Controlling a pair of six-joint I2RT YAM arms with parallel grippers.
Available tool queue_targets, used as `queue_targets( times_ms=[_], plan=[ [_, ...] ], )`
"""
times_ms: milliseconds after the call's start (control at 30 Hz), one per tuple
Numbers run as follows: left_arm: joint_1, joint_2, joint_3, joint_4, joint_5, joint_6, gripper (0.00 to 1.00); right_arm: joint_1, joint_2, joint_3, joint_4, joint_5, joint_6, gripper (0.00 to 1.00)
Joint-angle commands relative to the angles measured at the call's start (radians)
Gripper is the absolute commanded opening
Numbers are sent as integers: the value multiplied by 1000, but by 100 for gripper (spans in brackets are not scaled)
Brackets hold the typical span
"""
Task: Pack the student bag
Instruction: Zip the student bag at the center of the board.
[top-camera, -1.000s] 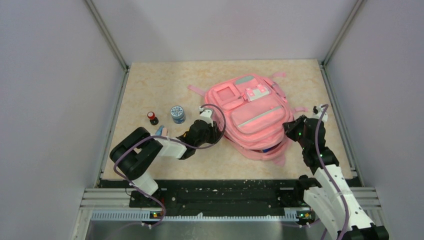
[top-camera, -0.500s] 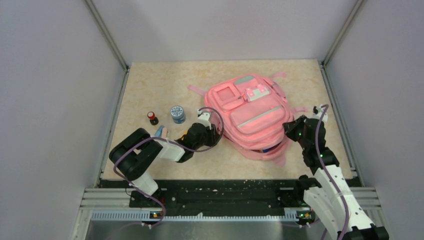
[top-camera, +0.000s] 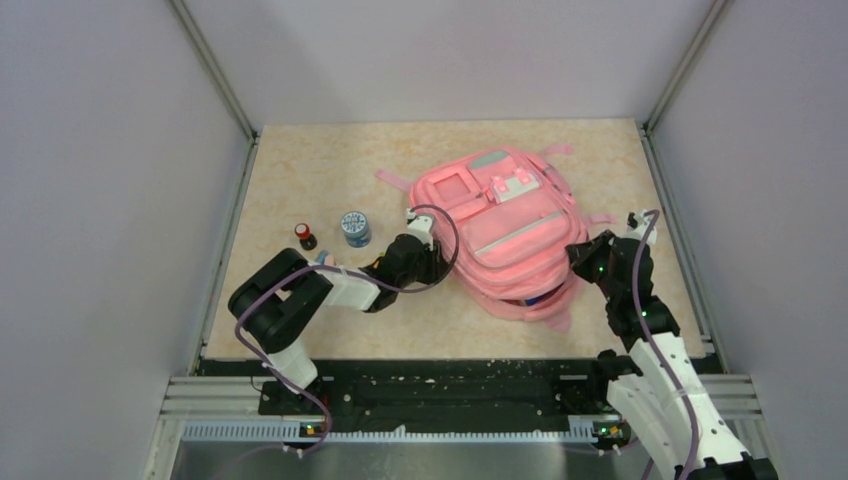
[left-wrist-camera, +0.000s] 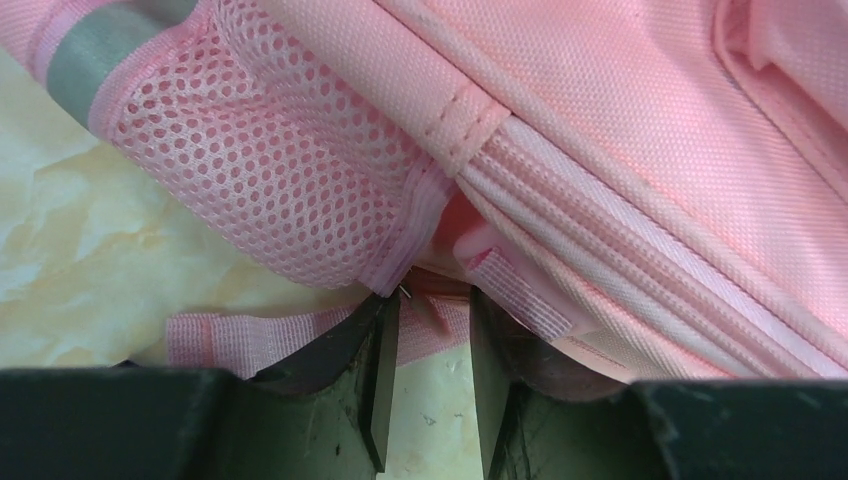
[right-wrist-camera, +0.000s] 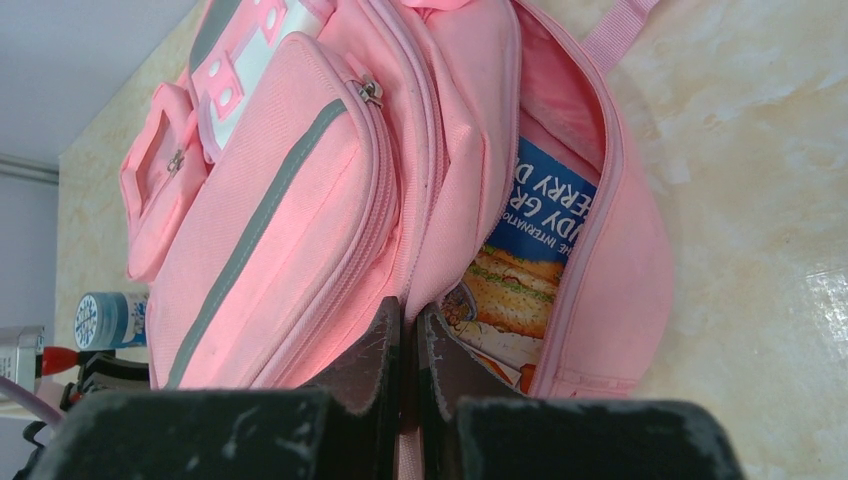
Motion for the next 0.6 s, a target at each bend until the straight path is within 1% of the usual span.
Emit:
queue_targets(
  times_ms=[0,67,133,167,267,333,500,567],
  plan=[
    [4,32,64,-33,-33,28,37,-1,-27,32,17,-30,-17,0],
    [2,42,72,-44,-35,23,37,-1,-28,32,16,-29,-21,0],
    [2,43,72,-49,-32,14,33,-1,-31,31,15,-26,-24,0],
    [2,39,69,-52,-26,7,30,-1,-31,31,14,-26,-26,0],
    [-5,14,52,-50,-20,-1,15,-2,-35,26,16,-19,-31,0],
    [-8,-5,37,-52,-14,-1,9,-1,-36,23,17,-17,-33,0],
    [-12,-78,-32,-45,30,-7,0,-1,-37,25,14,-11,-38,0],
    [-16,-109,-60,-44,47,-5,0,-1,-36,23,14,-6,-38,0]
  ],
)
